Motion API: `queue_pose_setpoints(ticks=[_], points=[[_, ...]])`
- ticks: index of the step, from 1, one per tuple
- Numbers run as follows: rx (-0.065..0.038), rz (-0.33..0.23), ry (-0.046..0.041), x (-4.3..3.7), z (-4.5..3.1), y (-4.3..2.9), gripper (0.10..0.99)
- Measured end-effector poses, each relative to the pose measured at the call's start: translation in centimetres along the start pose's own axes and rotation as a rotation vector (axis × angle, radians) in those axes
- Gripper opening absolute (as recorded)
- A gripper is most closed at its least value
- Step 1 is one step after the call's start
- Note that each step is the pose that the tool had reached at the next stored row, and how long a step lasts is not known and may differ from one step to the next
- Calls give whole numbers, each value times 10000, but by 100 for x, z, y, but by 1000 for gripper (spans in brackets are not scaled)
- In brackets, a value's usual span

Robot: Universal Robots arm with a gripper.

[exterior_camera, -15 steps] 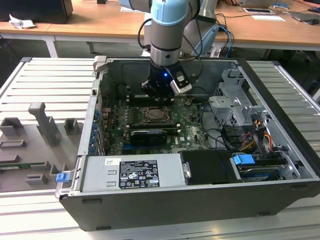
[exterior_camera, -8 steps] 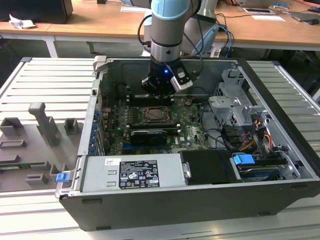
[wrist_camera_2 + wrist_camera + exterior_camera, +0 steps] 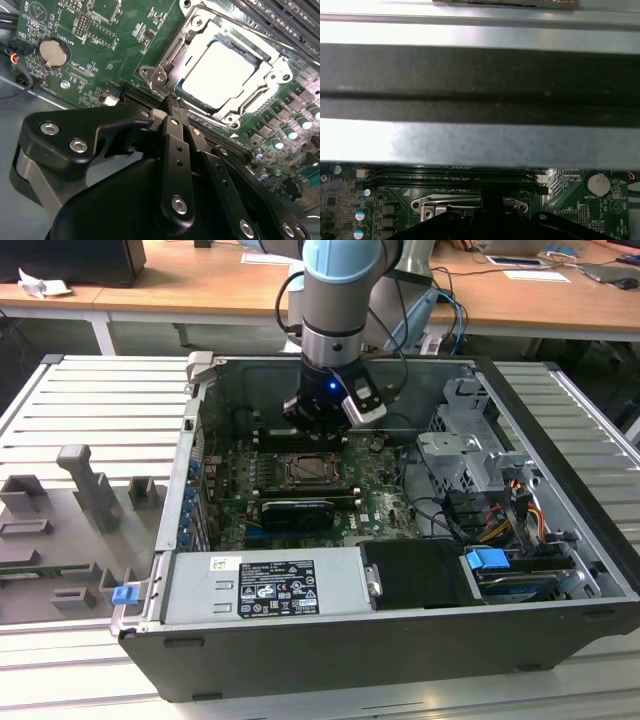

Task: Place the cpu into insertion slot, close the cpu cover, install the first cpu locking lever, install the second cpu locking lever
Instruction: 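Install the first cpu locking lever, then install the second cpu locking lever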

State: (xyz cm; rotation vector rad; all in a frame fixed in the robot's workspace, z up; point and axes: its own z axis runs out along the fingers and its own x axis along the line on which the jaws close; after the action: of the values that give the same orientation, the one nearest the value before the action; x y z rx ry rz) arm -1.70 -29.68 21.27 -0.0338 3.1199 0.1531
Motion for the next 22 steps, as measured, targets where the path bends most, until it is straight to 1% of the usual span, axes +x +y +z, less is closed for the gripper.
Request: queue_pose_setpoints(ticks=[6,14,20,21,22], points=[[0,1,0,1,-3,-33,106],[-1,0,0,2,-11,-115,106],[-2,1,-1,3,-14,-146,106],[2,1,2,3,-23,-150,106],[0,1,0,2,-67,-146,106]])
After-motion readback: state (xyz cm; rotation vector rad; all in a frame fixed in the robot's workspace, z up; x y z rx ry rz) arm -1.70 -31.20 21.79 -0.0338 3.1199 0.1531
